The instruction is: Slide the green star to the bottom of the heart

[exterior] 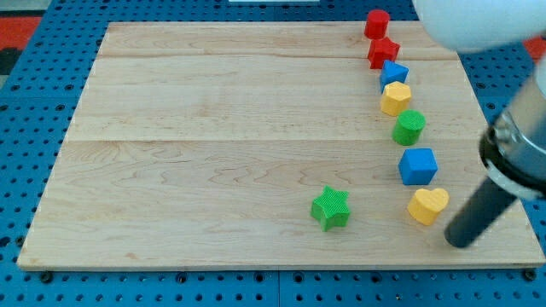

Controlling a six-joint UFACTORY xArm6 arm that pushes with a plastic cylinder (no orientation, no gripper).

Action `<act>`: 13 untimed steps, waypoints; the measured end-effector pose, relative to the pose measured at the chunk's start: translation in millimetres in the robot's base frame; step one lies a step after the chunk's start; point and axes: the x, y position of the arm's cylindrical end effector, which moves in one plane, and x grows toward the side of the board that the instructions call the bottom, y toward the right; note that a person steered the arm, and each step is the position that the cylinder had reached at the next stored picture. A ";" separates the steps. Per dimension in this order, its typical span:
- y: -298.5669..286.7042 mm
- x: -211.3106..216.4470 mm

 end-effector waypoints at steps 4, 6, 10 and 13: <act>-111.9 27.9; -171.2 -58.4; -144.6 -10.7; -98.5 -6.6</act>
